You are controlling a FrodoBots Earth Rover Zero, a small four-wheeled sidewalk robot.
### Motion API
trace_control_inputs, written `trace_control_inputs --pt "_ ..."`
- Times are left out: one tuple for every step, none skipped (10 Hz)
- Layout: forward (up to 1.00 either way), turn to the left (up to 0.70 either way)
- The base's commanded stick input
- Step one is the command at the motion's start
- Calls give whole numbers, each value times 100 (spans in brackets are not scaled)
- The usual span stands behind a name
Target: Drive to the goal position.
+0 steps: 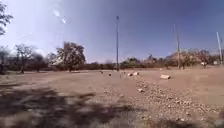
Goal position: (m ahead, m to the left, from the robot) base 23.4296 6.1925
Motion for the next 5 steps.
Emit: trace_control_inputs --pt "50 0" --pt "50 0" --pt "50 0" --pt "50 0" --pt "50 0"
